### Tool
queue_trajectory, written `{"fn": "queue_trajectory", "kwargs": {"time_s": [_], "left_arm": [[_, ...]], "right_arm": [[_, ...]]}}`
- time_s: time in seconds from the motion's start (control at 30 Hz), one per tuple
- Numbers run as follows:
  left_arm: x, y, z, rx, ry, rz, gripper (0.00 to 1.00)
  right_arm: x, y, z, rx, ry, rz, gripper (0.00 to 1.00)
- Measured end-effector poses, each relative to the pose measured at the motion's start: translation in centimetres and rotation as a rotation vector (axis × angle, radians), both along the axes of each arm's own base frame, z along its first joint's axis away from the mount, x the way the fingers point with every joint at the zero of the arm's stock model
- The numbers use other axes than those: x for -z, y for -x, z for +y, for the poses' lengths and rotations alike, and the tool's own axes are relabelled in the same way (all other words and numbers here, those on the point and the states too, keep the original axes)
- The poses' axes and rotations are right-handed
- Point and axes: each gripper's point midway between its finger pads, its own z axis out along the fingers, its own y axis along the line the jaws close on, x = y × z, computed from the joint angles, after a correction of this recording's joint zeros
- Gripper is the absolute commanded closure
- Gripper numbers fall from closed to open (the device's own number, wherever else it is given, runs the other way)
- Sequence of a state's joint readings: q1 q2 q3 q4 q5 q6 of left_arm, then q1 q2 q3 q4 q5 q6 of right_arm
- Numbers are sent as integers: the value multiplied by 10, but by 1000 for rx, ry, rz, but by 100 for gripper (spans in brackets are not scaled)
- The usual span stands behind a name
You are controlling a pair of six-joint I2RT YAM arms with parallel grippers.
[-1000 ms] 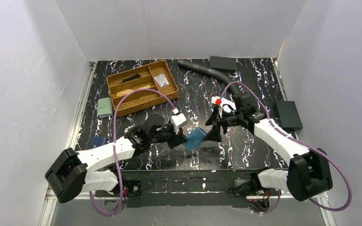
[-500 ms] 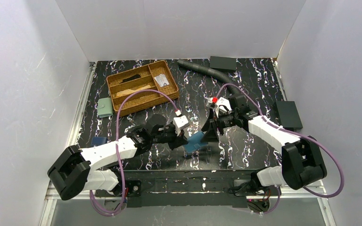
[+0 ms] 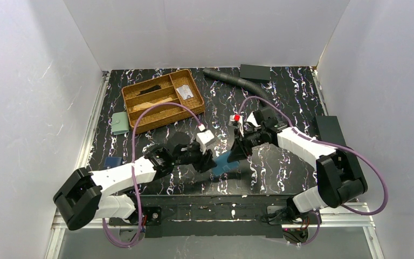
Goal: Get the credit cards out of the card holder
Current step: Open the card holder at the center of the board.
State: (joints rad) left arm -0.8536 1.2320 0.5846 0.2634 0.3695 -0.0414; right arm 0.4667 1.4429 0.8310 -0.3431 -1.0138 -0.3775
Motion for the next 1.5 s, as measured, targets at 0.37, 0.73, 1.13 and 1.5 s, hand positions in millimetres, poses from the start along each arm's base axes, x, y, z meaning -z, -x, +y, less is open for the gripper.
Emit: {"fn": "queue_trajectory", "kwargs": {"time_s": [0.37,0.73,1.13,1.5], "left_arm": [[-57,-30,50,-469,290,210,2],[-34,-31,67,-648,346,500,2],[-13,-18,67,-707,359,699,6],[42,5,52,-682,198,926,20]], "right_arm": [[-28,-83,-28,80,294,-622,99],[24,-48,-2,-119,522,-1001,7],[43,49,-22,-403,436,-642,2],[25,12,-16,-109,231,-368,25]]}}
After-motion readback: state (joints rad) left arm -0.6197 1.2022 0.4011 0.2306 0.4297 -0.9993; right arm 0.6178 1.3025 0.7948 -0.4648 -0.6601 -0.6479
